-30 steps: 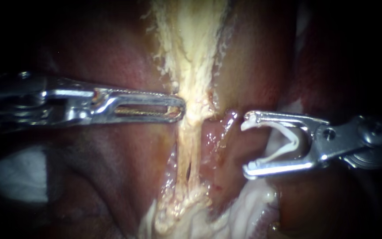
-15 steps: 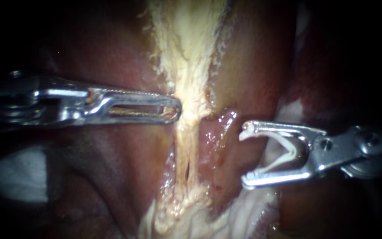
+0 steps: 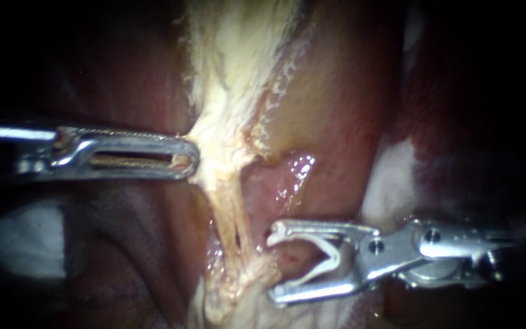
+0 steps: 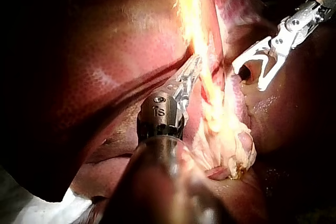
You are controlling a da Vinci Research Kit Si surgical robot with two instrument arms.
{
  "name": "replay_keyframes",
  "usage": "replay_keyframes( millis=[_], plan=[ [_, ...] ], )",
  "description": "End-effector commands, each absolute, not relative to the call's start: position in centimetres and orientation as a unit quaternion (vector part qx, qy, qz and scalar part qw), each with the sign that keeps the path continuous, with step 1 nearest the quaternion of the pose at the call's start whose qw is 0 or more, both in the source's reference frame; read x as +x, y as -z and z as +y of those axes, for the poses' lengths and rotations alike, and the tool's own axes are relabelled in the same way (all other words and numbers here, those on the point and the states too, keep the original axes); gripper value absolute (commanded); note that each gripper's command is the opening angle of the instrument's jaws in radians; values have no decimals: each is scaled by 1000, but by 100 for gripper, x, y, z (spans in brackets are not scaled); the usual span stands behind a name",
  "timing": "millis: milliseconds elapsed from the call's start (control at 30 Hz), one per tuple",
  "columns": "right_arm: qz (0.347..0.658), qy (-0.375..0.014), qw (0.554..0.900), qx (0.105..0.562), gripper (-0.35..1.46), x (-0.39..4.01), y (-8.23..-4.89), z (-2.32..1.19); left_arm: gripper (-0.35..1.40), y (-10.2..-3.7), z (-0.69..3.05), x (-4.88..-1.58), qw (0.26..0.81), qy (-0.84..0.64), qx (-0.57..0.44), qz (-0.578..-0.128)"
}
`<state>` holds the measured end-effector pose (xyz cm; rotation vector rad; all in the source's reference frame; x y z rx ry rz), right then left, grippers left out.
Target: Clipping first clip left tube
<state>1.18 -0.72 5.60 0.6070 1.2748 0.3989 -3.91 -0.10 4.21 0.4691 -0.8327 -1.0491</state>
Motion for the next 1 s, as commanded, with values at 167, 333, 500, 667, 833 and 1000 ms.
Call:
replay_keyframes(
  millis=[167, 333, 500, 667, 833, 1000],
  plan=[
    [579, -179, 745, 280, 59, 139, -576, -81, -35, -413, -13, -394, 758, 484, 214, -381],
    [578, -180, 745, 281, 59, 149, -585, -82, -35, -408, -14, -395, 758, 485, 213, -381],
    [574, -180, 747, 282, 59, 153, -594, -78, -35, -404, -15, -396, 757, 486, 213, -381],
    [567, -185, 754, 276, 59, 156, -607, -74, -35, -401, -16, -398, 757, 487, 213, -380],
    [563, -188, 757, 272, 59, 159, -614, -71, -35, -397, -17, -400, 757, 488, 212, -380],
    [562, -188, 758, 272, 59, 164, -614, -71, -35, -394, -18, -401, 756, 489, 210, -379]
  ],
)
